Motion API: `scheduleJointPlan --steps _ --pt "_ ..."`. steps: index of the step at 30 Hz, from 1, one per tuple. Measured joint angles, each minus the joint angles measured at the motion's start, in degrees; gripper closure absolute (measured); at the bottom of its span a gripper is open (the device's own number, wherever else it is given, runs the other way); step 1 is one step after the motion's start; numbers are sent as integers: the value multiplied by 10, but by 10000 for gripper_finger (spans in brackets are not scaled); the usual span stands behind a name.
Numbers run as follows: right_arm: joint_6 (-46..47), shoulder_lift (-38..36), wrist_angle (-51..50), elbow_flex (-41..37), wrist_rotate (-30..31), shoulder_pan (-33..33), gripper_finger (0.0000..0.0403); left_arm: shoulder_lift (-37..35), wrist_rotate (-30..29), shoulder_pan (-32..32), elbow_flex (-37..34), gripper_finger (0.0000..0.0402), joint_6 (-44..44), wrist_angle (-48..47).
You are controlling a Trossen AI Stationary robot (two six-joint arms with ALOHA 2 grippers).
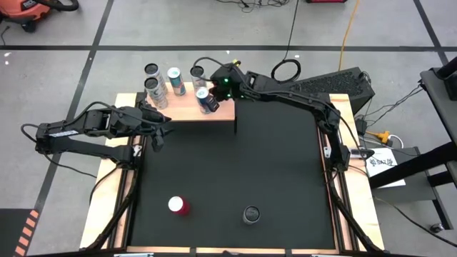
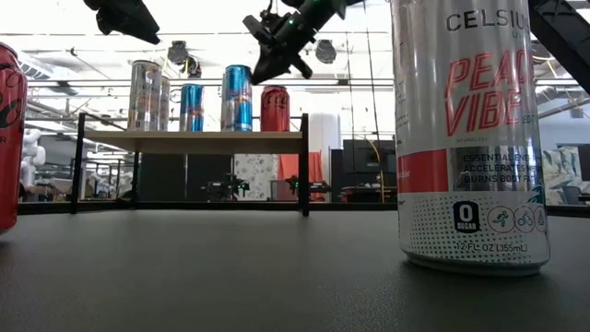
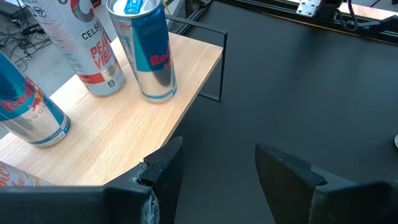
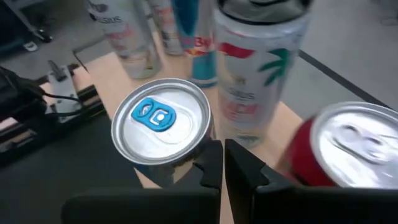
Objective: Place canned beverage on shelf
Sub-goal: Put the blue soda can on the shelf aligned with the blue soda can
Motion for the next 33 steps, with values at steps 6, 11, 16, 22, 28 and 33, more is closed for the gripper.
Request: scheduleJointPlan --steps 6,11,16,22,28,33 --pt "10 7 8 0 0 1 403 0 0 0 0 201 0 0" --pt "4 11 -3 -1 1 -3 403 0 0 0 0 201 0 -2" --pt "0 -2 -47 0 2 -8 403 0 0 0 0 201 0 -10" --pt "-3 0 -66 0 -1 1 403 0 -2 0 0 201 0 -14" --pt "-3 1 -53 0 -2 7 403 0 -3 0 0 201 0 -13" --pt "-2 1 -38 0 -2 14 403 0 -3 0 0 201 1 -13"
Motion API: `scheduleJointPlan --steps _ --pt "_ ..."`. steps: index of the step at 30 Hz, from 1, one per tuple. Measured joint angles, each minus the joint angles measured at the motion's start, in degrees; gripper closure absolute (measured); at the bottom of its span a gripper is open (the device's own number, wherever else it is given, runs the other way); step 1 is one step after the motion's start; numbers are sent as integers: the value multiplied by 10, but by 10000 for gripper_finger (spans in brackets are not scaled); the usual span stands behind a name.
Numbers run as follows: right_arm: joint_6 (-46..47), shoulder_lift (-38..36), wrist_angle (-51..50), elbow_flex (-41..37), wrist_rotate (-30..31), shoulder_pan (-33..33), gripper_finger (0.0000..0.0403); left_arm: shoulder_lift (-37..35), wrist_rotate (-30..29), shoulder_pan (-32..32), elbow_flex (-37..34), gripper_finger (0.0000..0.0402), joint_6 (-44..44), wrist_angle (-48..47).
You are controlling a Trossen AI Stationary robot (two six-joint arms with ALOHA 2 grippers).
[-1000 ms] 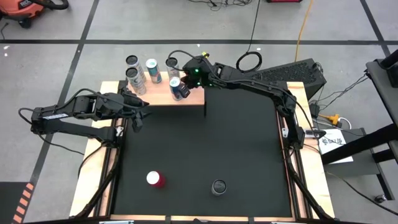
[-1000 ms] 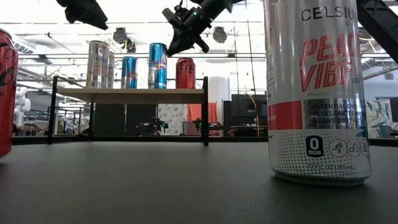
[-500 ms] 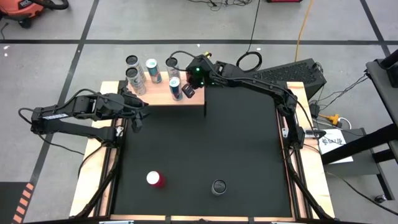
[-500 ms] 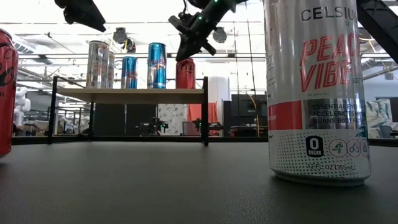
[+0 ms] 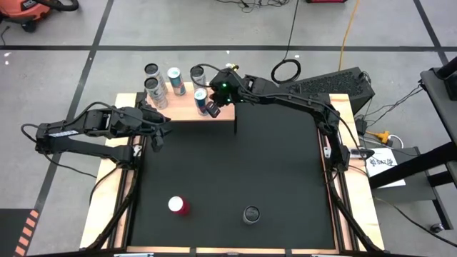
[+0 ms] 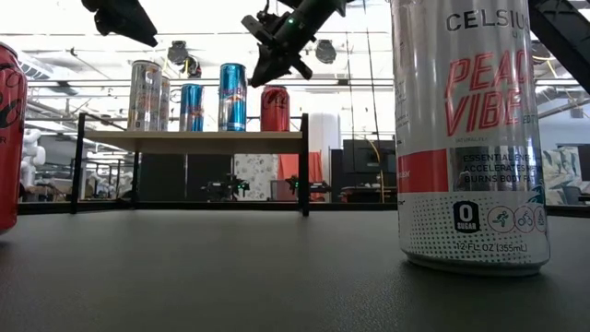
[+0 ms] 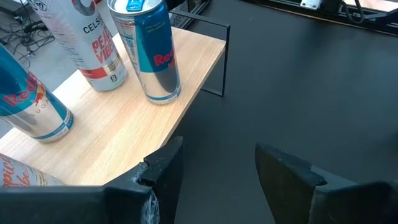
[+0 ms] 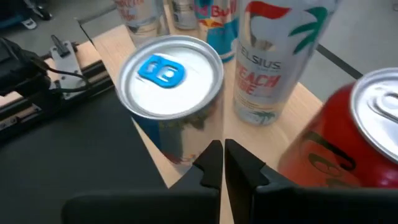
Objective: Place canned beverage on shelf
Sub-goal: Put the blue soda can on the shelf aligned with the blue soda can
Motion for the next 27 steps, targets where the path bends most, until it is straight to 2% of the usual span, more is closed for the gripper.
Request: scheduleJointPlan --steps 13,27 --pt "15 0 -16 0 1 6 403 0 -3 0 0 201 9 0" --pt "22 2 47 0 0 11 403 0 -3 0 0 201 11 0"
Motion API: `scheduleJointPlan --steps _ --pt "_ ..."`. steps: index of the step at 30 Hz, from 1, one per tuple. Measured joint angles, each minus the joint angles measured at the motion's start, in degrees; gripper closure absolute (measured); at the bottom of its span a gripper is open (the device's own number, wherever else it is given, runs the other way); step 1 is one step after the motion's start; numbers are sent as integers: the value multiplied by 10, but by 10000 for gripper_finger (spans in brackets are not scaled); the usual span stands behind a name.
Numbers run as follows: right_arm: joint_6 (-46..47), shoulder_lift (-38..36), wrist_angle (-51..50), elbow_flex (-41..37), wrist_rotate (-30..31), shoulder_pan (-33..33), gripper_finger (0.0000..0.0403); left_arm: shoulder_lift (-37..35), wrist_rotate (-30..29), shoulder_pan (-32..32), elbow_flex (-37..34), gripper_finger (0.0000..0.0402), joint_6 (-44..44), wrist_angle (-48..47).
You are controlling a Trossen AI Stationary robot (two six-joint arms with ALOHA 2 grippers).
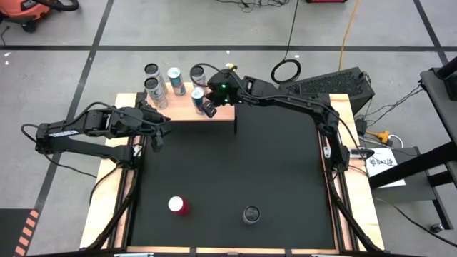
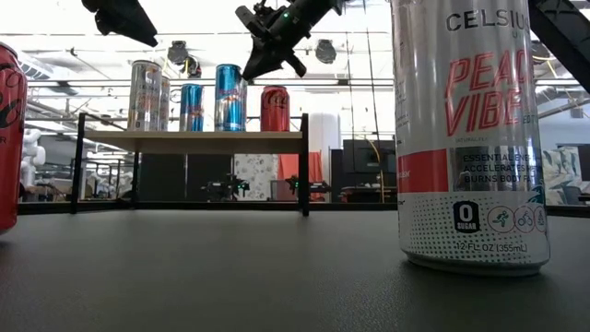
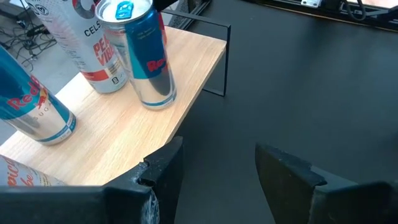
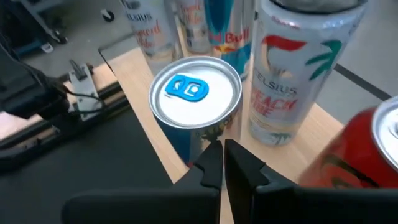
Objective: Place canned beverage on shelf
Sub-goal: Put the blue soda can on the shelf aligned with the blue soda can
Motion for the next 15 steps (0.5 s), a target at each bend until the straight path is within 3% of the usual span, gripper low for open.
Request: scheduleJointPlan --steps 15 --pt "-4 14 17 0 -14 2 403 11 -1 0 0 201 -1 1"
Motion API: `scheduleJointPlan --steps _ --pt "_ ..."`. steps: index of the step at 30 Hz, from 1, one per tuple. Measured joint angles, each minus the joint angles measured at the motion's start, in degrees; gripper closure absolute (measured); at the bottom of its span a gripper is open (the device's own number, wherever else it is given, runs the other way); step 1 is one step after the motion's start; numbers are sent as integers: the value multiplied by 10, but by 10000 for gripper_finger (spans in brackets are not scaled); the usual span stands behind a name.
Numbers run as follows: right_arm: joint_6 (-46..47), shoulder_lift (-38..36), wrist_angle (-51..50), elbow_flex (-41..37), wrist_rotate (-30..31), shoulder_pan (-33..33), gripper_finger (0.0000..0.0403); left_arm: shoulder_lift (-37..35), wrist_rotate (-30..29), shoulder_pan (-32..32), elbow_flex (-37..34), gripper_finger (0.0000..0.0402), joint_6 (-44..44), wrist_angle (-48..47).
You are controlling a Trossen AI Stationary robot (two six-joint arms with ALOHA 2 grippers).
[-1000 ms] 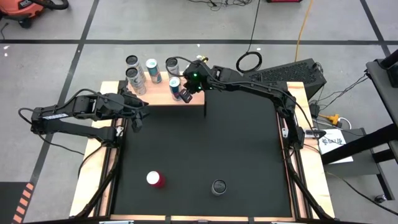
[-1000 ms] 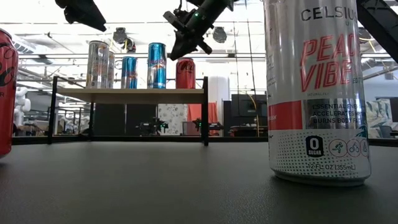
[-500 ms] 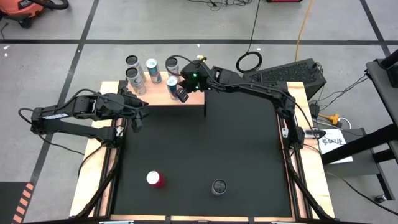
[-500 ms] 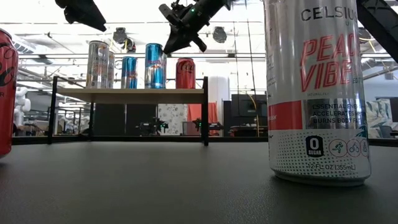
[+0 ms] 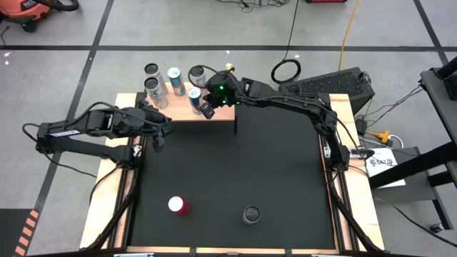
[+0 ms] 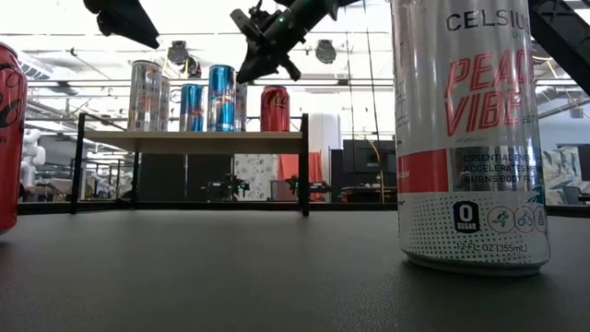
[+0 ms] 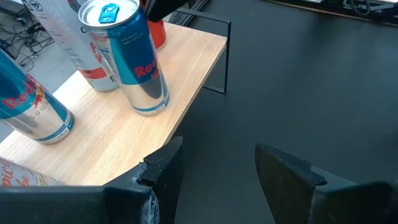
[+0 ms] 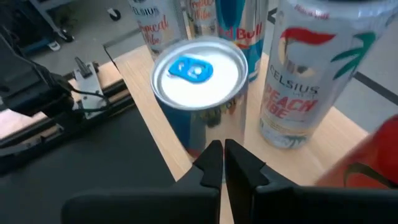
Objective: Place canned beverage on shelf
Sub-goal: Put the blue soda can on the shelf aligned with the blue soda can
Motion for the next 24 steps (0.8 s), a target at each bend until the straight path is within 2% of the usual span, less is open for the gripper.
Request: scheduleJointPlan --steps 10,16,24 --pt "-1 6 32 0 -1 -4 403 24 -1 0 0 201 3 20" --pt "10 22 73 0 -44 -4 403 28 -2 0 0 201 3 48" --pt "11 27 77 0 -45 -7 403 31 -2 0 0 201 0 48"
